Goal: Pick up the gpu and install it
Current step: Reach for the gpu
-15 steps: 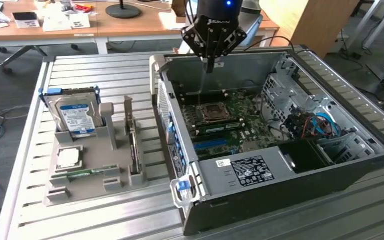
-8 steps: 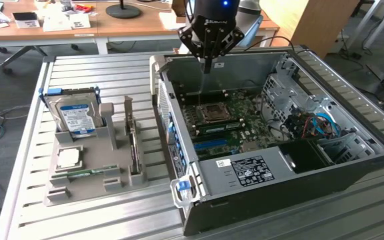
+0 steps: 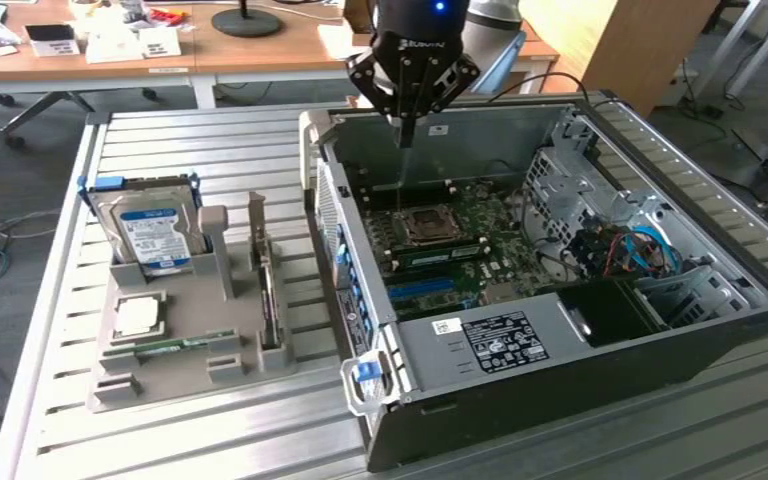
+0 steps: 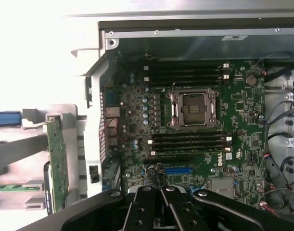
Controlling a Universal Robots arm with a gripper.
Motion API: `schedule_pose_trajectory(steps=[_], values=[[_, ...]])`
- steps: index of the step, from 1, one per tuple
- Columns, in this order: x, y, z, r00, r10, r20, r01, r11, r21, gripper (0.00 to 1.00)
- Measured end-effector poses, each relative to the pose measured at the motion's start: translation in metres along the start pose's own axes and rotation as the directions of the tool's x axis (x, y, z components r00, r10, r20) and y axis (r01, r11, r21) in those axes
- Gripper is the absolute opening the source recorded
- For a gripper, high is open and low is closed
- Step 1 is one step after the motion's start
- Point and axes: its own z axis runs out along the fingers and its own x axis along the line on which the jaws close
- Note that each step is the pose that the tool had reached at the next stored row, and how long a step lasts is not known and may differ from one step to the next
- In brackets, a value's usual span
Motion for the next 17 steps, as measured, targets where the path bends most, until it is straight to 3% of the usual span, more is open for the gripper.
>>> schedule_pose_trajectory(steps=[17], values=[[0.023, -0.0017, -0.0004, 1.0000, 0.000, 0.0000, 0.000, 1.0000, 0.0000, 0.11]])
